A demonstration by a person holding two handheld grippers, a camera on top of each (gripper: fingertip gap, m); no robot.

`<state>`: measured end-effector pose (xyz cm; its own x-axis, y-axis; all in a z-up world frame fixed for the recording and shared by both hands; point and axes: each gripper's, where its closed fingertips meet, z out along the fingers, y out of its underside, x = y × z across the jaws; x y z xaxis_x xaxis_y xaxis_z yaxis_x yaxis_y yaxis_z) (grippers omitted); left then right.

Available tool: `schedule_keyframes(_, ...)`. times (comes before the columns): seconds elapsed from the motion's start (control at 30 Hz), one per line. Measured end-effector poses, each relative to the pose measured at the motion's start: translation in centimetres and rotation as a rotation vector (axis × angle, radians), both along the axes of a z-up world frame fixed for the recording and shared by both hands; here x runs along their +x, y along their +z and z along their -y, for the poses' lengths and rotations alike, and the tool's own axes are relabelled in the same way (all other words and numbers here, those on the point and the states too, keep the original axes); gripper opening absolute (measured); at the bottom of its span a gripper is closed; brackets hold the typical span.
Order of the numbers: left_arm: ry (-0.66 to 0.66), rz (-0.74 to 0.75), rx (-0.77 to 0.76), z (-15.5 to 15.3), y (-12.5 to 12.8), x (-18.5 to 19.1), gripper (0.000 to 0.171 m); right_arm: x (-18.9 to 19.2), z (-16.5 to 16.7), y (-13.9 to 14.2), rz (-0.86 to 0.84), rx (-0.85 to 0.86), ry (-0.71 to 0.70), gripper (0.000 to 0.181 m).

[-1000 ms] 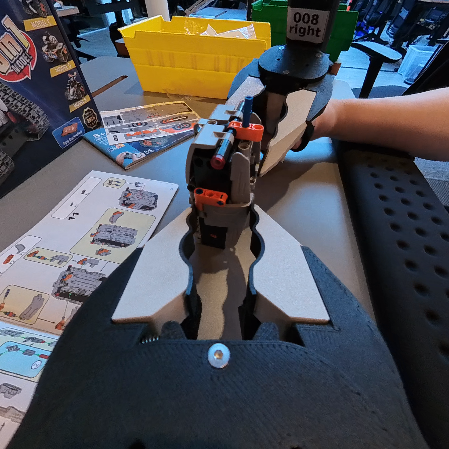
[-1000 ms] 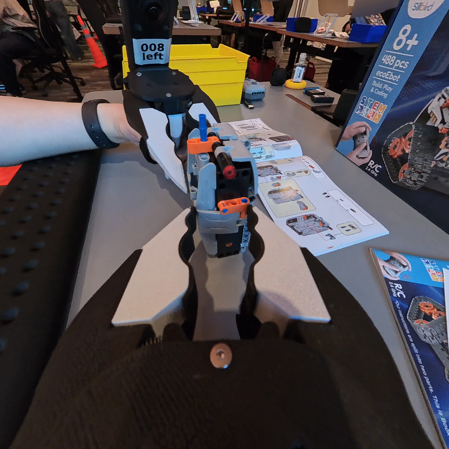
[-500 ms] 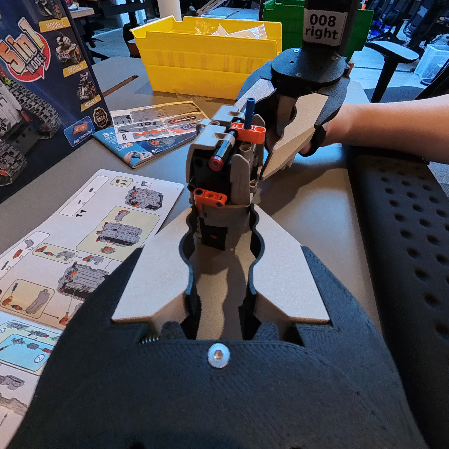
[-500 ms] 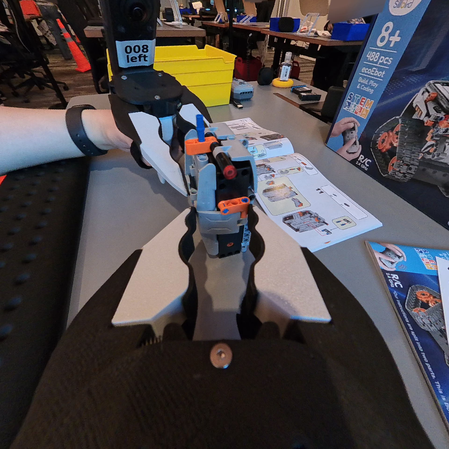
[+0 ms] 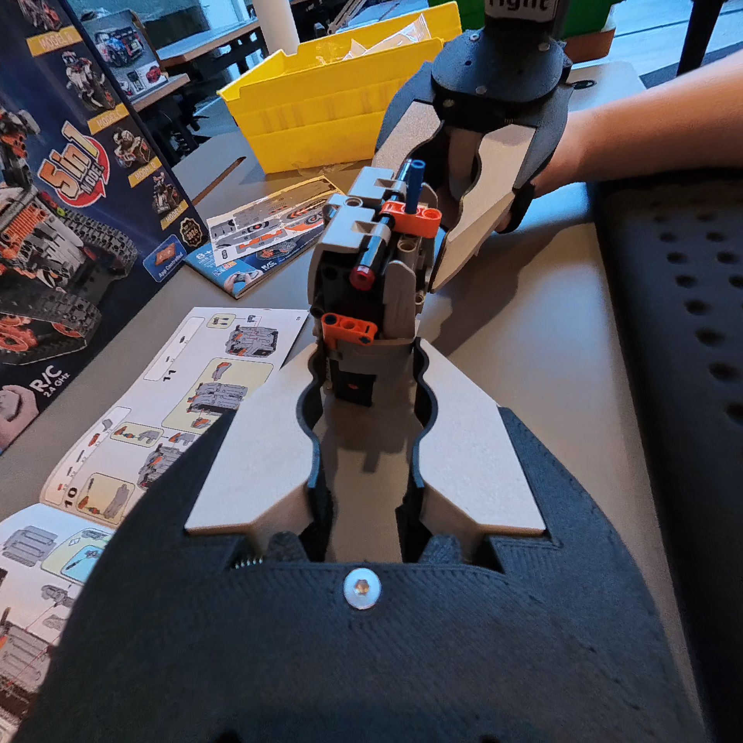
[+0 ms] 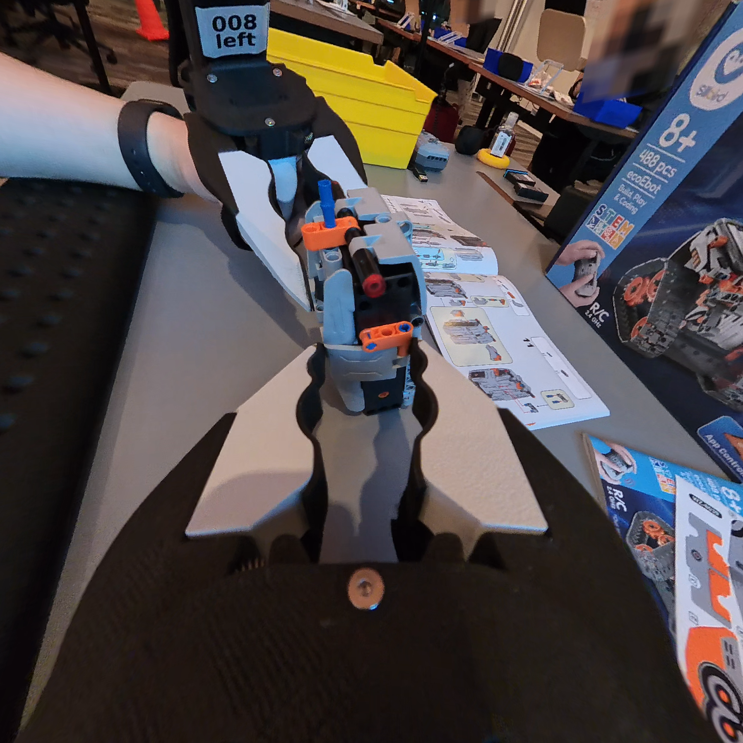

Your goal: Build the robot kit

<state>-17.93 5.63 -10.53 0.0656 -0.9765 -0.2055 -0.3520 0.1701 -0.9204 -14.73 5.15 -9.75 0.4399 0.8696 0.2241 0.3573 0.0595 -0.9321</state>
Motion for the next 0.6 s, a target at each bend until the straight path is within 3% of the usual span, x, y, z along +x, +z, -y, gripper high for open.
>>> schedule_keyframes(0.6,0.032,-0.036,-0.007,-0.35,0.02,-0.04,0.042,-0.14,-0.39,0.05,0.005,-0.007,0.008,0.041)
